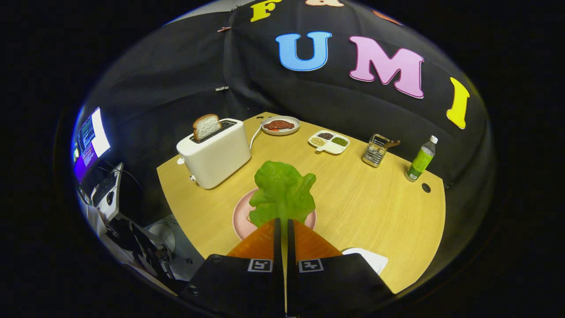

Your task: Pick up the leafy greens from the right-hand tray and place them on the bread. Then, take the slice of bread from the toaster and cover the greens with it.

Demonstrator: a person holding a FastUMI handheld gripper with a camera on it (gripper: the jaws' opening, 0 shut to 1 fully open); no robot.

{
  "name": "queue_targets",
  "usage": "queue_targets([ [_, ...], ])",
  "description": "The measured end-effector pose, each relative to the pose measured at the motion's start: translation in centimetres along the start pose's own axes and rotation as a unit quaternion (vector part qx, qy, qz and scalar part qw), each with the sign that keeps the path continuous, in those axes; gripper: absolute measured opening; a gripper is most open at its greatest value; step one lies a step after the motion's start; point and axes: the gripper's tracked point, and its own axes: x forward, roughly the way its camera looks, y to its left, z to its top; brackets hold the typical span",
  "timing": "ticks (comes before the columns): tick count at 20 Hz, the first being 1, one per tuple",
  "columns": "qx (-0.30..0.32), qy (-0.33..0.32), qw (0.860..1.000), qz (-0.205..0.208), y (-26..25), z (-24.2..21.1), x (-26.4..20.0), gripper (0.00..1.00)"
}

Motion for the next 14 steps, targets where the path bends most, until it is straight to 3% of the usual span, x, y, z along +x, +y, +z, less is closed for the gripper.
queue_targets([
  [14, 0.009, 0.097, 0.995, -0.015, 1.1, -3.3, 10.5, 0.07],
])
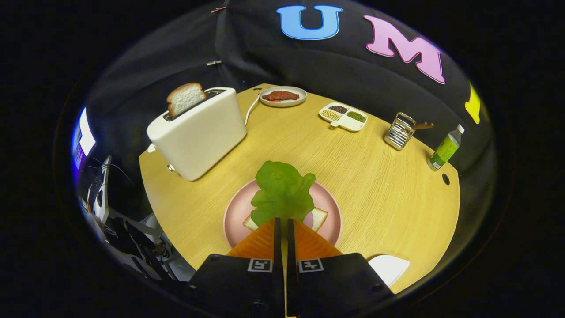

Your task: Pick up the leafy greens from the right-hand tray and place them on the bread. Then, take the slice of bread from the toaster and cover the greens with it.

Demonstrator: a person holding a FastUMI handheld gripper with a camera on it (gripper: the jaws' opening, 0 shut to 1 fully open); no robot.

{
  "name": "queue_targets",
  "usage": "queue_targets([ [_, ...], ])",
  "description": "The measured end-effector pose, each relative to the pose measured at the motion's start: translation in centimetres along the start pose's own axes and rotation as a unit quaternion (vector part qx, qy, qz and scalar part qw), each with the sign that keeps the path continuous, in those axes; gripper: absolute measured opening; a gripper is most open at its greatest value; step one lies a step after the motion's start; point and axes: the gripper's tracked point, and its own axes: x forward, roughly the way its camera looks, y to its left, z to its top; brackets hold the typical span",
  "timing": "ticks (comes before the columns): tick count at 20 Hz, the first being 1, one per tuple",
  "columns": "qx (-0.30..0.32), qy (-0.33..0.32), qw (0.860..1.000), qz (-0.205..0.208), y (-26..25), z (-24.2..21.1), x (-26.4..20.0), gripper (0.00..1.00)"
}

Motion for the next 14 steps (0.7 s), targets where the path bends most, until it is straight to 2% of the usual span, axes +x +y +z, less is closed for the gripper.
queue_targets([
  [1, -0.001, 0.000, 1.000, -0.006, -0.2, 0.2, 0.6, 0.08],
  [3, -0.002, -0.007, 1.000, -0.016, -0.5, 0.4, 0.7, 0.22],
  [7, -0.011, -0.024, 0.999, -0.025, -0.9, 0.8, 0.1, 0.79],
  [9, -0.014, -0.032, 0.999, -0.033, -1.3, 1.0, -0.7, 0.81],
  [11, -0.015, -0.051, 0.998, -0.042, -1.6, 1.8, -1.8, 0.88],
  [12, -0.016, -0.070, 0.996, -0.049, -1.7, 2.7, -2.6, 0.93],
  [14, -0.029, -0.118, 0.991, -0.062, -1.8, 5.1, -4.7, 0.97],
])
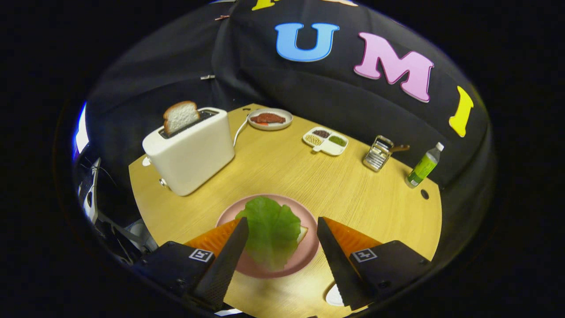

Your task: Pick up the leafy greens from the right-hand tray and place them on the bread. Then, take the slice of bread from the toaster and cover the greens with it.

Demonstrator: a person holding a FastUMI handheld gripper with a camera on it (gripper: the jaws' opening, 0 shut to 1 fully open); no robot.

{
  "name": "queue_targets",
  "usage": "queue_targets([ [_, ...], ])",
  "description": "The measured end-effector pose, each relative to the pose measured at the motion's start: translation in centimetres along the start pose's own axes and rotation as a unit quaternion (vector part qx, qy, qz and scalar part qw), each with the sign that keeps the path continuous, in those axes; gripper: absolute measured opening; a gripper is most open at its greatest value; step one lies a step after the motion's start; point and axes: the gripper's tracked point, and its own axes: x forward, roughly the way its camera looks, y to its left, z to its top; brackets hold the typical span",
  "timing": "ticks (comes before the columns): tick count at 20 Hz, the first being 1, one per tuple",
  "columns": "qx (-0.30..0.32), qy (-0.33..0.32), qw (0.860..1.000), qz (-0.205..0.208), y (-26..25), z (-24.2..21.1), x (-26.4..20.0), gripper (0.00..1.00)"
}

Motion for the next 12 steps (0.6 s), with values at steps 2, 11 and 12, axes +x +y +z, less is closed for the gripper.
queue_targets([
  [2, -0.012, -0.045, 0.999, -0.005, 0.3, 3.0, -1.8, 0.97],
  [11, -0.027, -0.162, 0.985, 0.046, 7.0, 14.7, -6.7, 0.97],
  [12, -0.025, -0.170, 0.984, 0.053, 8.0, 15.8, -6.8, 0.97],
])
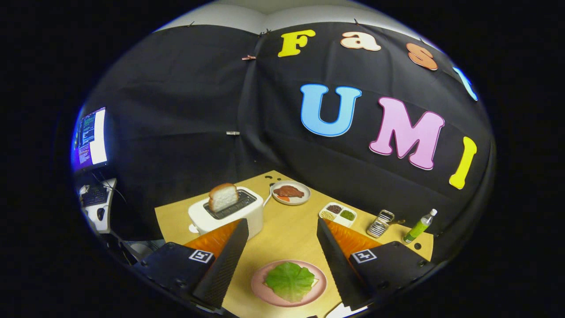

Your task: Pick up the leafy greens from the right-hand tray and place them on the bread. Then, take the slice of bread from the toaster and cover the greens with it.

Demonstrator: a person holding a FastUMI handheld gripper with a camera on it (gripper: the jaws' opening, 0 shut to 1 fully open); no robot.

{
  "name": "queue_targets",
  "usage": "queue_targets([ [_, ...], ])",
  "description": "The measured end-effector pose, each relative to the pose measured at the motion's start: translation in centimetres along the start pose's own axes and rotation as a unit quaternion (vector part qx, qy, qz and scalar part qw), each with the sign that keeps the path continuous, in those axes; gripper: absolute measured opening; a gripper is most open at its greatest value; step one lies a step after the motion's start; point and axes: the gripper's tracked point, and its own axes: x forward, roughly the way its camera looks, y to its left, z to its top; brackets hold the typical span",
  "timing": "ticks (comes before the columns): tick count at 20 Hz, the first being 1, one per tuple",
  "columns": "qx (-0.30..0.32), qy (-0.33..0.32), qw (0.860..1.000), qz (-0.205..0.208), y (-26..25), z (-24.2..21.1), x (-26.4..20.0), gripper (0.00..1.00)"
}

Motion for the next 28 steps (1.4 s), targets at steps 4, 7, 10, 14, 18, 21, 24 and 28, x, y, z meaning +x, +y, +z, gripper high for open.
queue_targets([
  [4, 0.020, -0.017, 0.999, 0.032, 4.5, 3.0, 2.2, 0.97],
  [7, 0.051, -0.017, 0.997, 0.054, 7.8, 4.4, 4.7, 0.98],
  [10, 0.082, 0.001, 0.994, 0.065, 10.5, 4.3, 7.6, 0.98],
  [14, 0.111, 0.036, 0.991, 0.067, 12.9, 2.5, 12.2, 0.97],
  [18, 0.142, 0.078, 0.985, 0.052, 14.1, -0.7, 17.2, 0.98],
  [21, 0.161, 0.102, 0.981, 0.044, 14.8, -2.7, 20.2, 0.98],
  [24, 0.187, 0.126, 0.974, 0.025, 14.4, -4.5, 22.1, 0.98],
  [28, 0.213, 0.153, 0.965, 0.009, 13.4, -5.6, 22.5, 0.64],
])
